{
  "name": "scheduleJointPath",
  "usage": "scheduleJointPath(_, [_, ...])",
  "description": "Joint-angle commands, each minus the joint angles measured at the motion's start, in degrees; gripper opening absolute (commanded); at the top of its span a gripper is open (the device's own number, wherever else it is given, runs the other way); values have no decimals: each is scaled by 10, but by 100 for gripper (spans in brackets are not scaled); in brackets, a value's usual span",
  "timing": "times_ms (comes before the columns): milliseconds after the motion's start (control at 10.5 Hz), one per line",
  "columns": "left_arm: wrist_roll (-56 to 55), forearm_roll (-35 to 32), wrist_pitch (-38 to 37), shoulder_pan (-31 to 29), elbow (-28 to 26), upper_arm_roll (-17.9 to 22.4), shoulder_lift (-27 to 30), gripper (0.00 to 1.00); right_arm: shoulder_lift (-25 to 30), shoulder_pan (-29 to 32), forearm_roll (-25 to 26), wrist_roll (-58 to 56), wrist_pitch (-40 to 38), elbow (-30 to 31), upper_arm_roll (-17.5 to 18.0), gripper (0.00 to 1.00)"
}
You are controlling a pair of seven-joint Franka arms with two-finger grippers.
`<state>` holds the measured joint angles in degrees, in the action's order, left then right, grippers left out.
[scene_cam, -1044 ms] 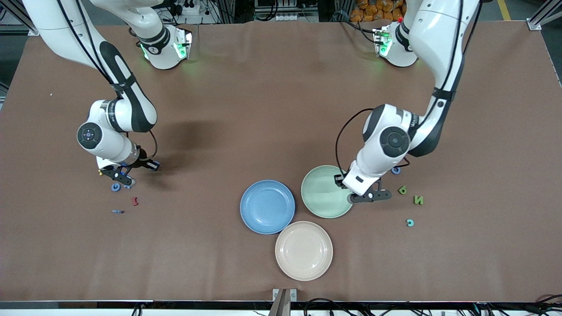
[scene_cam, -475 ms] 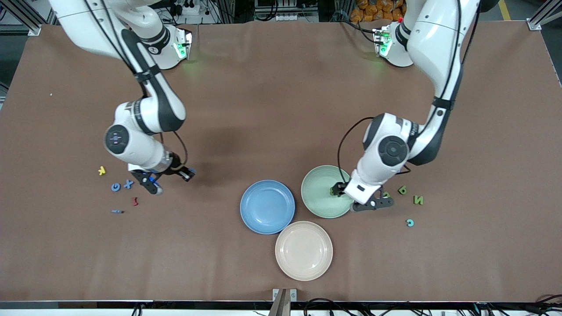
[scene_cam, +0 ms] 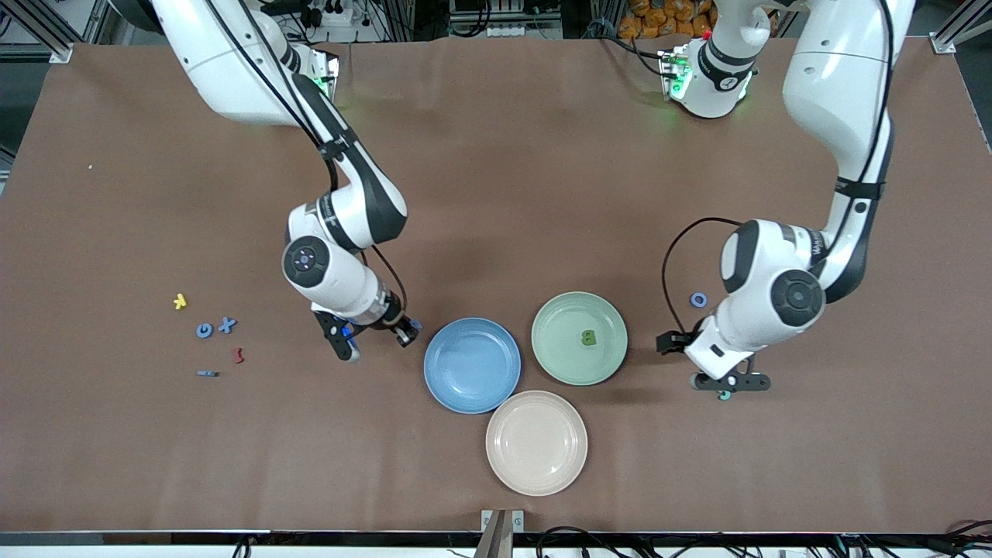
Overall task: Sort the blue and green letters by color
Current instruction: 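Place the blue m on the blue plate while the left gripper places the B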
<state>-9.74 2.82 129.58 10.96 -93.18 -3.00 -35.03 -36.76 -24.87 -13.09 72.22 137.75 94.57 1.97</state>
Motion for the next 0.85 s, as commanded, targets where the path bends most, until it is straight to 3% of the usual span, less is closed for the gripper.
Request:
scheduleJointPath(0, [69, -49, -6, -57, -27, -15, 18, 100, -63, -9, -8, 82, -7, -108, -2, 0])
scheduleJointPath(95, [81, -78, -6, -72, -29, -16, 14, 100, -69, -9, -16, 104, -6, -122, -2, 17])
scheduleJointPath(190, [90, -104, -1, -85, -30, -16, 8, 100, -72, -11, -26, 123, -6, -132, -2, 67])
scheduleJointPath(285, [99, -114, 7, -99, -31, -16, 0, 100, -72, -11, -26, 126, -5, -134, -2, 100])
scheduleJointPath(570, [112, -114, 99, -111, -85, -17, -7, 100, -72, -11, -22, 116, -8, -142, -3, 100])
scheduleJointPath(759, [113, -114, 142, -117, -114, -16, -7, 100, -68, -3, 19, 58, -28, -131, -5, 100])
